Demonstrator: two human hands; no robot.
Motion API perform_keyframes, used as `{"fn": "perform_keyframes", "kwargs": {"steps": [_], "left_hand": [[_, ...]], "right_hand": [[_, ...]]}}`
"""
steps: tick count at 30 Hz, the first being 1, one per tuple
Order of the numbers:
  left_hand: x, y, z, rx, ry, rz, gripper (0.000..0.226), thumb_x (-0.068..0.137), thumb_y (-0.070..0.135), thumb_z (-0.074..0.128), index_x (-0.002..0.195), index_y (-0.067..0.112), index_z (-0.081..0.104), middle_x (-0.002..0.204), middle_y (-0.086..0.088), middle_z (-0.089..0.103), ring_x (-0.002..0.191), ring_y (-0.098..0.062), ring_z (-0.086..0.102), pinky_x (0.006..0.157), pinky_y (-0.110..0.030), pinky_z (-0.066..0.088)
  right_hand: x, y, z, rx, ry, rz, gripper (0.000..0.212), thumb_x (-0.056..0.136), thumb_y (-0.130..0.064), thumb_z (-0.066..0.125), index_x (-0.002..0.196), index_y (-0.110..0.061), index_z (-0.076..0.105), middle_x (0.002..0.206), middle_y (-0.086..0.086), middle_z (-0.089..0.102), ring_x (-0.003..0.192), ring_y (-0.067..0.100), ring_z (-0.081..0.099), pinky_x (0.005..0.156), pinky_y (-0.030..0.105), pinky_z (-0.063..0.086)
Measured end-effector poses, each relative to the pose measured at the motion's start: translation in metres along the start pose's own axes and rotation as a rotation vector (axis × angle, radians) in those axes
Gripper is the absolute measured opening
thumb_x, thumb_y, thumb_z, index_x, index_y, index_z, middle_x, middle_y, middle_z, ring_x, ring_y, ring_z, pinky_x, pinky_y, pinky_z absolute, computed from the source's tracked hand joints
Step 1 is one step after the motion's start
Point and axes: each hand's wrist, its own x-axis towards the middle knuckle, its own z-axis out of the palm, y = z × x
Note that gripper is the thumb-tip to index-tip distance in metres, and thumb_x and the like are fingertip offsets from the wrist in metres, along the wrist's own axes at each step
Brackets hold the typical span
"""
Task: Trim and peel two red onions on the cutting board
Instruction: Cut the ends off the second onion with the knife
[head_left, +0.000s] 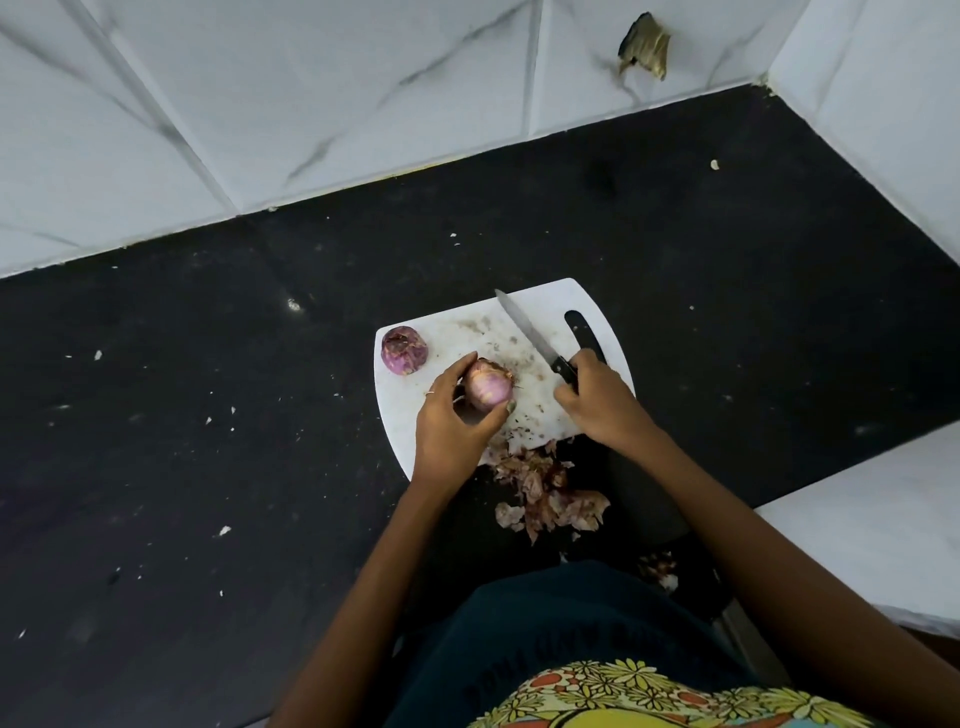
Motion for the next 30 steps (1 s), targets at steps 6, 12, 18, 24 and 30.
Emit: {"fn": "perform_keyframes", "kwargs": {"steps": [6,12,18,24,30], "left_hand": [[0.002,0.002,-0.003,0.017,-0.004,0.003,0.064,0.073,0.023,0.083,0.13,0.021,0.054,0.124,0.006,0.059,0.105,-0.005,0.057,0.086,-0.007,0.045],[0.002,0.001,-0.003,0.039,0.009,0.008,0.064,0.072,0.027,0.083,0.129,0.021,0.054,0.124,0.006,0.06,0.105,-0.007,0.059,0.086,-0.01,0.047],[0.002,0.0,-0.002,0.067,0.016,0.012,0.065,0.072,0.028,0.083,0.13,0.02,0.054,0.126,0.005,0.06,0.107,-0.008,0.059,0.088,-0.015,0.049],[0.001,0.0,-0.002,0.057,0.03,0.019,0.063,0.071,0.027,0.084,0.127,0.019,0.056,0.123,0.005,0.062,0.106,-0.009,0.06,0.088,-0.015,0.05],[0.001,0.001,-0.003,0.074,0.038,0.025,0.062,0.072,0.028,0.083,0.127,0.019,0.057,0.122,0.004,0.063,0.106,-0.009,0.06,0.088,-0.015,0.05]], "right_hand": [[-0.009,-0.001,-0.008,0.685,-0.164,0.151,0.022,0.099,-0.032,0.047,0.09,-0.012,0.048,0.061,0.004,0.047,0.042,0.014,0.041,0.035,0.02,0.028],[-0.026,-0.009,-0.012,0.879,-0.274,0.094,0.014,0.1,-0.011,0.039,0.097,-0.02,0.05,0.079,0.01,0.061,0.052,0.02,0.057,0.04,0.024,0.041],[-0.034,-0.013,-0.011,0.826,-0.298,0.077,0.021,0.098,-0.008,0.037,0.108,0.002,0.052,0.071,0.002,0.043,0.044,0.006,0.032,0.036,0.018,0.022],[-0.043,-0.019,-0.005,0.474,-0.049,-0.064,0.035,0.098,-0.026,0.047,0.071,-0.005,0.055,0.051,-0.005,0.038,0.038,0.004,0.031,0.04,0.017,0.026],[-0.04,-0.015,0.012,0.144,0.05,-0.127,0.045,0.098,-0.033,0.043,0.068,-0.001,0.05,0.058,0.01,0.052,0.052,0.021,0.046,0.053,0.036,0.034]]}}
